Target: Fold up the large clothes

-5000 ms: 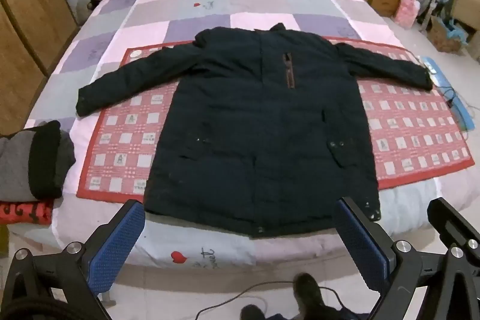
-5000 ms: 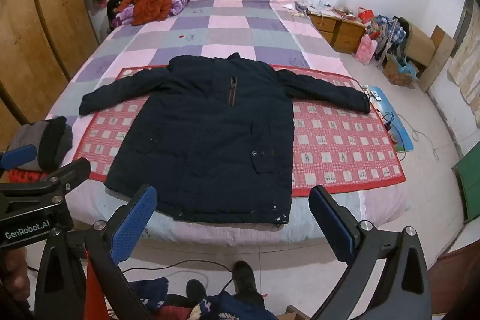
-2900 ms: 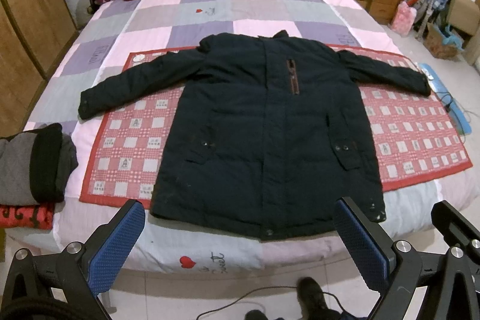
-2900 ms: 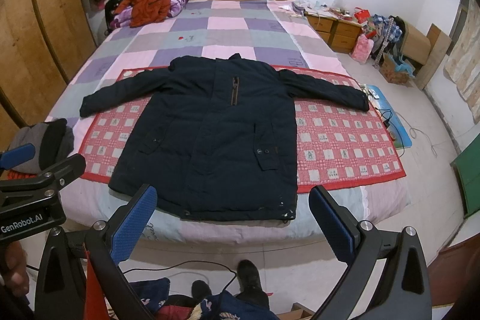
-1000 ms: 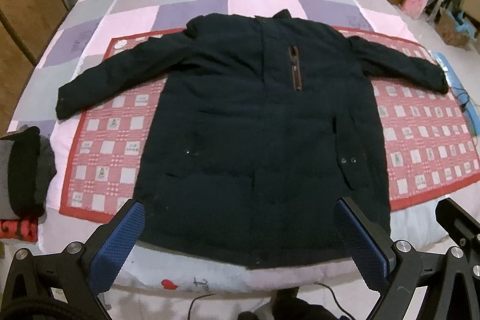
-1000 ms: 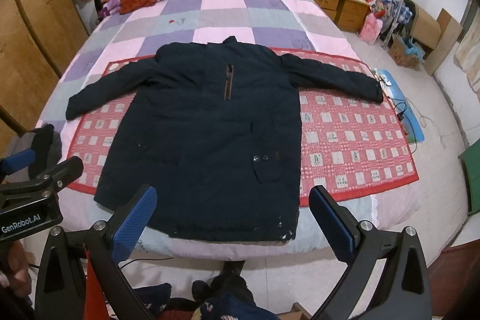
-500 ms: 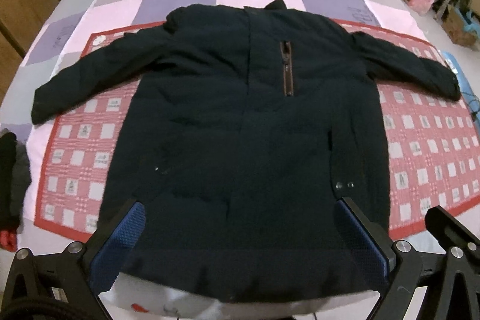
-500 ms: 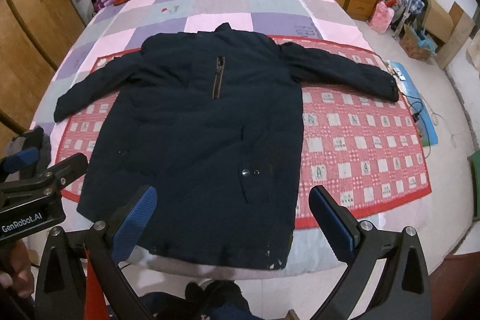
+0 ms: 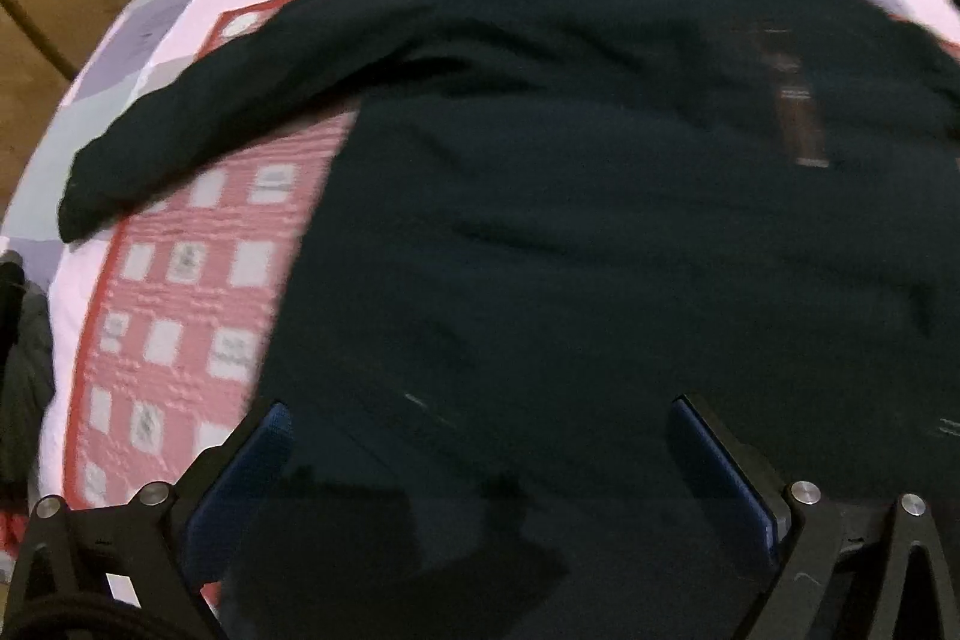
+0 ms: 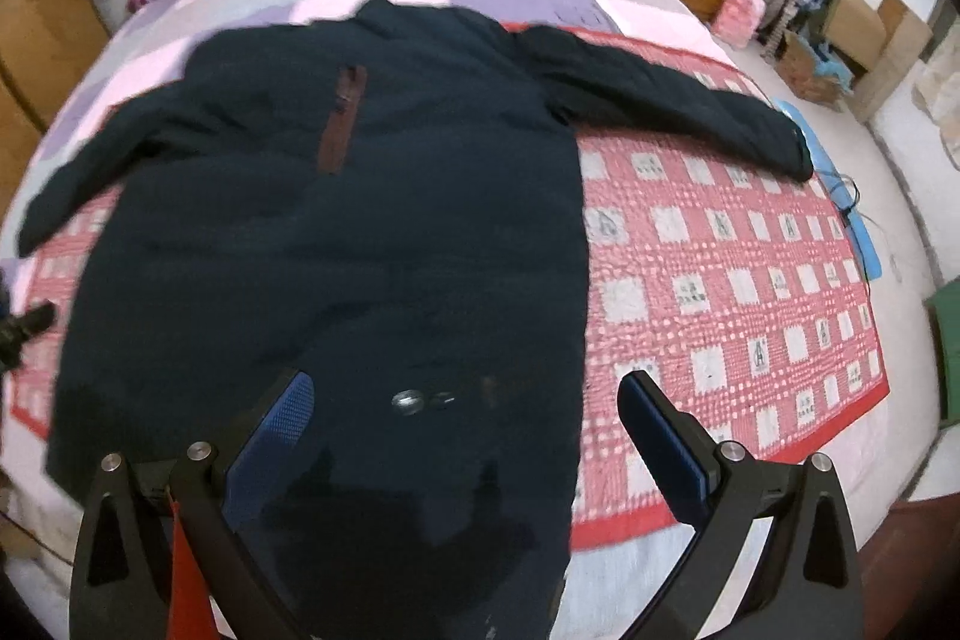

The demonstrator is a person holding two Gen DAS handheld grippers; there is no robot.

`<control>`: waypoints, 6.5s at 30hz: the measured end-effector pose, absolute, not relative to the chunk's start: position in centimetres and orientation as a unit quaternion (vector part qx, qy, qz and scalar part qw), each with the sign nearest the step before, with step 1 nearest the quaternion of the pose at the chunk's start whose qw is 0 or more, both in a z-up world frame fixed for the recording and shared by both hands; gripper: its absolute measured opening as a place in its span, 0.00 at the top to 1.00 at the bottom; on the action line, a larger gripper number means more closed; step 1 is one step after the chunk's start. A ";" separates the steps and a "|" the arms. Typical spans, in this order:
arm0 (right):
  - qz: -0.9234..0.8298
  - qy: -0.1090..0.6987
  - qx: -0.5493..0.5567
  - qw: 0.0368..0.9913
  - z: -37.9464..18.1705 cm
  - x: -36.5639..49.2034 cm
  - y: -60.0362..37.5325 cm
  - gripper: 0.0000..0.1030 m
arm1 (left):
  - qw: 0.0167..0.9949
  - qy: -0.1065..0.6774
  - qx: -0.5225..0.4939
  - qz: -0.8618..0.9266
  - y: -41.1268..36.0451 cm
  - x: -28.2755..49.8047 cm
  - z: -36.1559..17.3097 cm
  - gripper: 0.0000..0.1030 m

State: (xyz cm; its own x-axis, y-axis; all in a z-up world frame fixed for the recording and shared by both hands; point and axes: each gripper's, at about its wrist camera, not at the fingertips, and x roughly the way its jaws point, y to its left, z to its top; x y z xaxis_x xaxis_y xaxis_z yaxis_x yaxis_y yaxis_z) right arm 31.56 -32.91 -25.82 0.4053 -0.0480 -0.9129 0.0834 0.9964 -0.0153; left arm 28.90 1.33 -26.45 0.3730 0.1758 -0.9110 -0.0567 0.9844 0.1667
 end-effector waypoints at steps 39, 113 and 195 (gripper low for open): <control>0.012 0.533 0.062 0.843 -38.6 36.2 -41.6 0.78 | 0.826 0.561 0.036 -0.047 11.8 26.8 -36.5 0.91; -0.088 0.463 -0.060 0.880 -43.2 50.8 -39.8 0.18 | 0.907 0.418 0.045 -0.002 -7.5 46.9 -38.7 0.00; -0.054 0.374 -0.085 0.922 -33.1 46.9 -26.2 0.87 | 0.888 0.452 0.080 0.037 -0.3 36.5 -38.4 0.01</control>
